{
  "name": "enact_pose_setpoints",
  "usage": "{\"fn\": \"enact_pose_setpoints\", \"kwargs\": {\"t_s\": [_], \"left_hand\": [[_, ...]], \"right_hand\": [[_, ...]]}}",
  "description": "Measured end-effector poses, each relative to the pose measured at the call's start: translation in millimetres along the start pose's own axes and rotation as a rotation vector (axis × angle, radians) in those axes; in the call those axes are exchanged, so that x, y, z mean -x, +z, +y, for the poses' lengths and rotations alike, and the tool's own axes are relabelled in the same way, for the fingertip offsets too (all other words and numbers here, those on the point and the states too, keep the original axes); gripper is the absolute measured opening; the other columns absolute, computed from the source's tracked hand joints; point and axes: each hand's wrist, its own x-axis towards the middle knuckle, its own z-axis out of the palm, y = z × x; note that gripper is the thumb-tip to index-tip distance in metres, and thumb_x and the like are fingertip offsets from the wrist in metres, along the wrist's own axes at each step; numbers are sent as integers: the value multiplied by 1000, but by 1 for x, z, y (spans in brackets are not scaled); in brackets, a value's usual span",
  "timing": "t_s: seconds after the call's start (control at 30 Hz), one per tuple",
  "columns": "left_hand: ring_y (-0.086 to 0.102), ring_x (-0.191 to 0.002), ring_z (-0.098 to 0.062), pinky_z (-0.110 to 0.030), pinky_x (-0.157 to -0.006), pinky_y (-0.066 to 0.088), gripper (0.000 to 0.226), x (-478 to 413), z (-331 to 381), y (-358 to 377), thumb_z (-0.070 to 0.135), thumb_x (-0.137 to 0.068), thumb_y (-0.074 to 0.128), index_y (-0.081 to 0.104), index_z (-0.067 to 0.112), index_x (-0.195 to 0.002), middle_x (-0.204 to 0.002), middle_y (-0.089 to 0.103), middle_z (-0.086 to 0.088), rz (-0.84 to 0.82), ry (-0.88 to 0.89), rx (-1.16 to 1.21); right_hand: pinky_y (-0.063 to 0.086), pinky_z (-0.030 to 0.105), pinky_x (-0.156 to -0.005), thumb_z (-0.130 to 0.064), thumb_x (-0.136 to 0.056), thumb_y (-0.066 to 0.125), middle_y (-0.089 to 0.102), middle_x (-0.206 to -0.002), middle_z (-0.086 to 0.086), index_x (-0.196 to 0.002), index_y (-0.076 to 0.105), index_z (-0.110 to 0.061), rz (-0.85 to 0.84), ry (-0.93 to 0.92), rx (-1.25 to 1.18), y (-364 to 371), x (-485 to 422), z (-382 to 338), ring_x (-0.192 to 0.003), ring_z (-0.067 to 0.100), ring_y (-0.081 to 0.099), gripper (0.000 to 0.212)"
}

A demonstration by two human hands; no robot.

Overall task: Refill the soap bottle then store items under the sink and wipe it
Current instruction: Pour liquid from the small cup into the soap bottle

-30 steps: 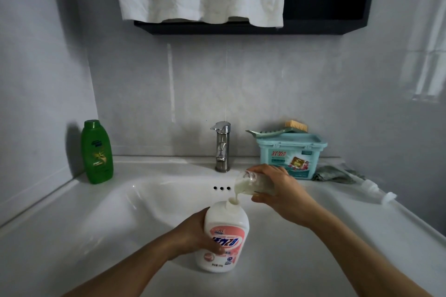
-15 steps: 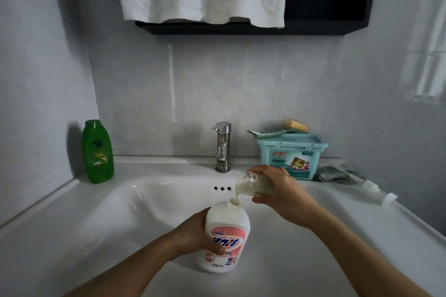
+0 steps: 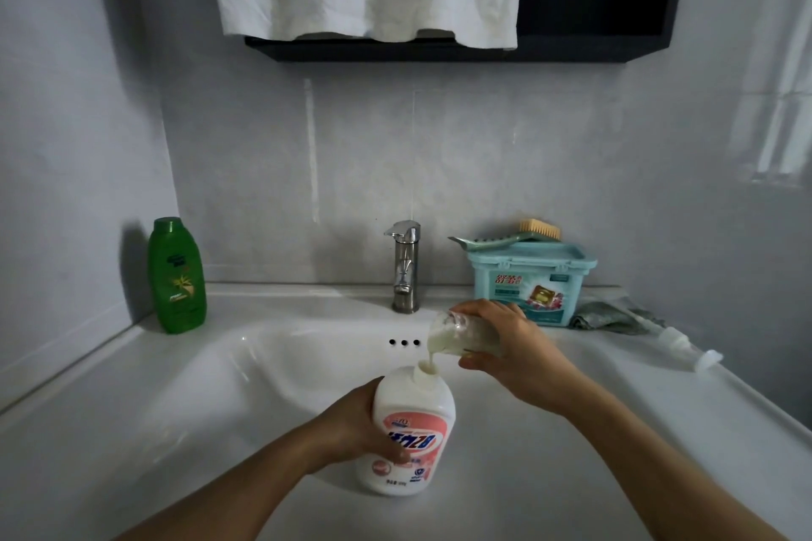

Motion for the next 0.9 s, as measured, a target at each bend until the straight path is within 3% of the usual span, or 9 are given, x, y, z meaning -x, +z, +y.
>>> {"fn": "enact_pose_setpoints", "kwargs": {"t_s": [0.13,0.57,0.9], "left_hand": [[68,-101,-14,-40,-94,54,76,-1,-1,0,10,-50,87,58,25,-119,-106,74,4,4,1,11],[69,-100,-13,-34,-91,55,71,0,1,1,0,-57,86,58,22,-118,-105,74,3,5,9,18],[69,-99,-13,-32,-89,55,71,1,3,1,-2,-59,85,58,23,-120,-105,74,3,7,0,11]], "right_hand": [[32,15,-86,-23,-79,72,30,-94,-36,-125,46,-30,-2,-1,-1,0,0,0,-103,5,38,53],[31,16,-86,-23,-80,71,35,-104,-24,-126,45,-29,3,4,2,-1,1,-1,-103,4,37,53],[31,15,-87,-23,-80,72,35,-104,-24,-126,46,-28,1,-3,7,-2,1,-2,-103,5,37,53]]}}
